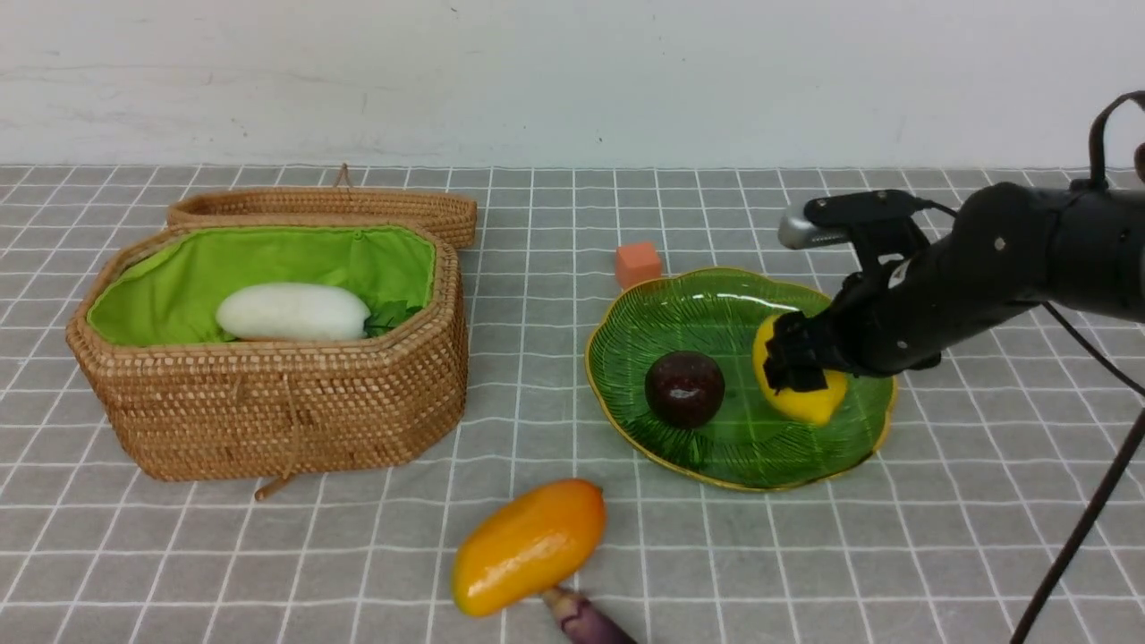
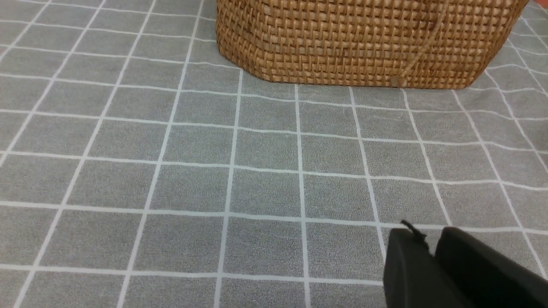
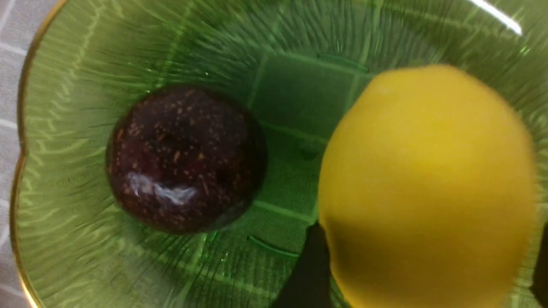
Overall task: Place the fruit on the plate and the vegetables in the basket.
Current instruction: Use the right arm to grab a lemon and put it into the right plate, then grab an eggplant with your right arm and place it in the basket on the left.
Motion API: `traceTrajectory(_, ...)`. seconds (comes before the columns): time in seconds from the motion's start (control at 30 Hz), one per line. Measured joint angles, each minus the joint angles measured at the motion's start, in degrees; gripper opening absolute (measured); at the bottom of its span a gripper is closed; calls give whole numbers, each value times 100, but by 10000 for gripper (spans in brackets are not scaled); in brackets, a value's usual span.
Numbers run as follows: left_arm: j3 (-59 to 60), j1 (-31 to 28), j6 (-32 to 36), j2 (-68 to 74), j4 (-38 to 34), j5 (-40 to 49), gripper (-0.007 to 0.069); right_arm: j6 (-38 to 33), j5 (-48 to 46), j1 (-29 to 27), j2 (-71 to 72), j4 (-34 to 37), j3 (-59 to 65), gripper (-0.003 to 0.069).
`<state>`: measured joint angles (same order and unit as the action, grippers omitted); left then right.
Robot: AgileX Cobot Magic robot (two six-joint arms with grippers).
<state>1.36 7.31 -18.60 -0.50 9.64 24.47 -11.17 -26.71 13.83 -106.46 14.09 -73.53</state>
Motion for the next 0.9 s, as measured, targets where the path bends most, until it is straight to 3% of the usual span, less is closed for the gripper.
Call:
traceTrajectory(0.23, 0, 0, 0, 0, 0, 0, 105, 43, -1366, 23, 598, 223, 0, 644)
traceTrajectory(0.37, 0, 0, 0, 0, 0, 0, 111, 19, -2165, 521, 894, 605, 56, 582)
traceTrajectory(0.63, 0, 0, 0, 0, 0, 0, 114, -41, -1577, 2388, 922, 641, 965, 549)
traceTrajectory(0.9, 0, 0, 0, 0, 0, 0, 121, -41, -845, 2941, 590, 607, 1390, 545)
